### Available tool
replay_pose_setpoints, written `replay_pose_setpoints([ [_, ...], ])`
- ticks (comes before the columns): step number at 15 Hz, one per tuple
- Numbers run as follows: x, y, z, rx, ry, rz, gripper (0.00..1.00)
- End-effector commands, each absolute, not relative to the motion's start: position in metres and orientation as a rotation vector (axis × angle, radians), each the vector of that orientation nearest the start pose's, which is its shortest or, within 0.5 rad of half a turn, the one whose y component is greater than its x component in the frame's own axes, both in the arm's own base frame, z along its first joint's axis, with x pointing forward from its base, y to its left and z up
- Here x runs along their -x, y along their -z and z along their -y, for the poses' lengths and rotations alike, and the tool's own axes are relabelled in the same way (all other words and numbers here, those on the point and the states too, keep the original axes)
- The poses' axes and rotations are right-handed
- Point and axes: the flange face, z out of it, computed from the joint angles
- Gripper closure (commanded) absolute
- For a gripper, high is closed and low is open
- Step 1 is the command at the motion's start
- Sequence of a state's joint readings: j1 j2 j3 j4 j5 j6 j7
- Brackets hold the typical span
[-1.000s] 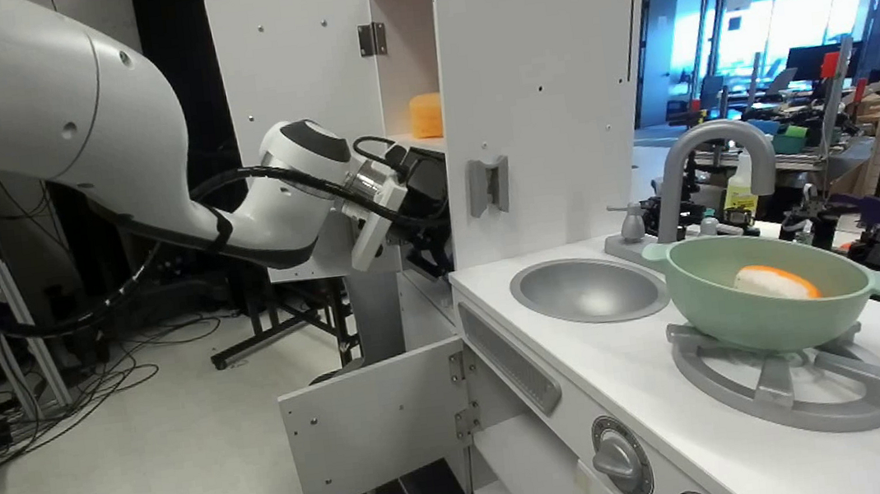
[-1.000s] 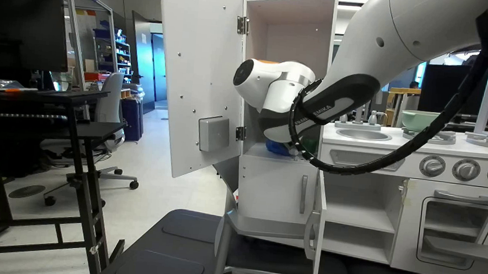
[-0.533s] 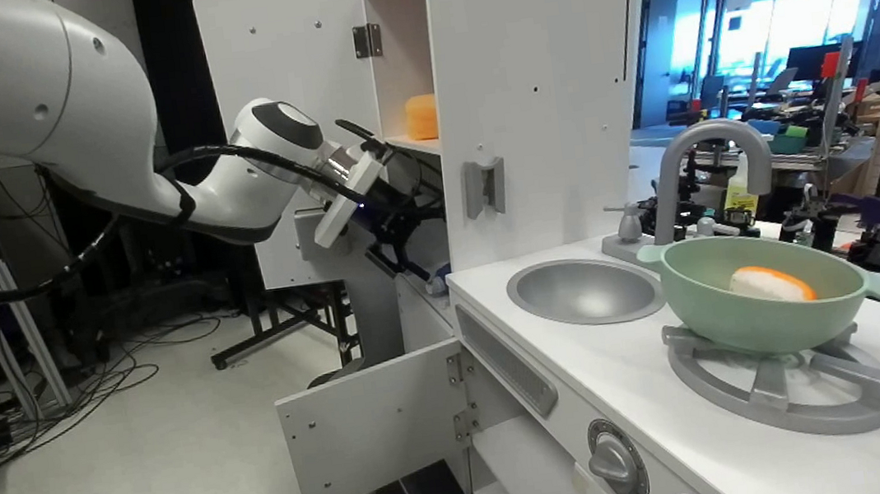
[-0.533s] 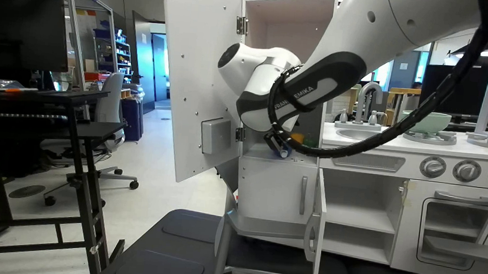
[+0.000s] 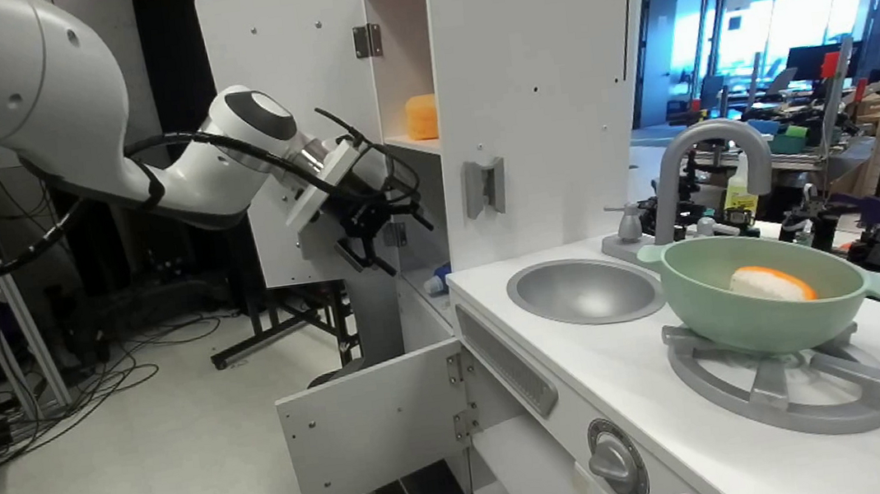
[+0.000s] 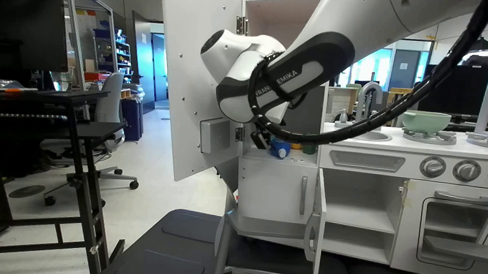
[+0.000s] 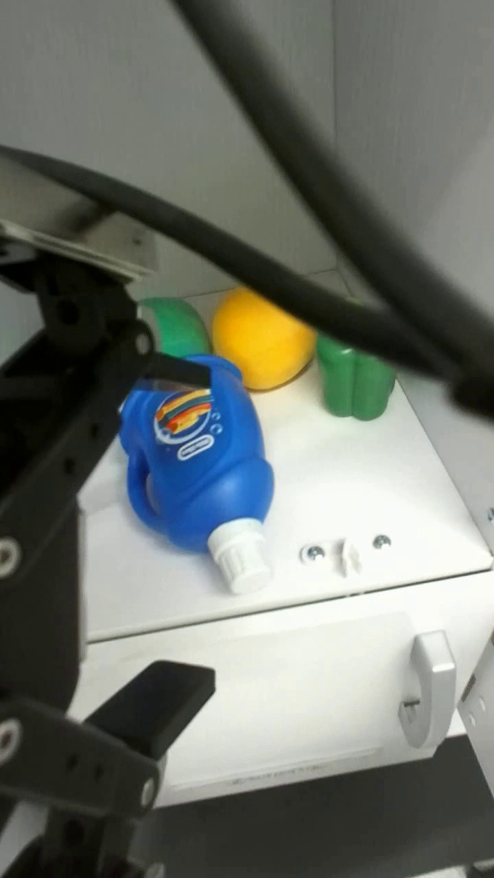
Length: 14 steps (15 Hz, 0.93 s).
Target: Open the left top cabinet door, then put the blue bottle and the green pepper in the bottom compartment of the cabinet
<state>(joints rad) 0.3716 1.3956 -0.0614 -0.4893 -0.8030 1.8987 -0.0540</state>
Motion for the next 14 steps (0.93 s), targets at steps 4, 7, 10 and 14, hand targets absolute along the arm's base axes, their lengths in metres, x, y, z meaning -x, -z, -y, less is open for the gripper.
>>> replay_pose_setpoints([
  [4,-0.764,-0.258,-0.273,-2.276,-0.047,-0.996,0.00],
  [7,-0.755,-0.293,-0.287,-2.307,-0.021,-1.062,0.00],
  [10,-0.747,-0.310,-0.299,-2.359,-0.006,-1.111,0.00],
  [14,-0.733,-0.313,-0.317,-2.408,0.041,-1.154,0.00],
])
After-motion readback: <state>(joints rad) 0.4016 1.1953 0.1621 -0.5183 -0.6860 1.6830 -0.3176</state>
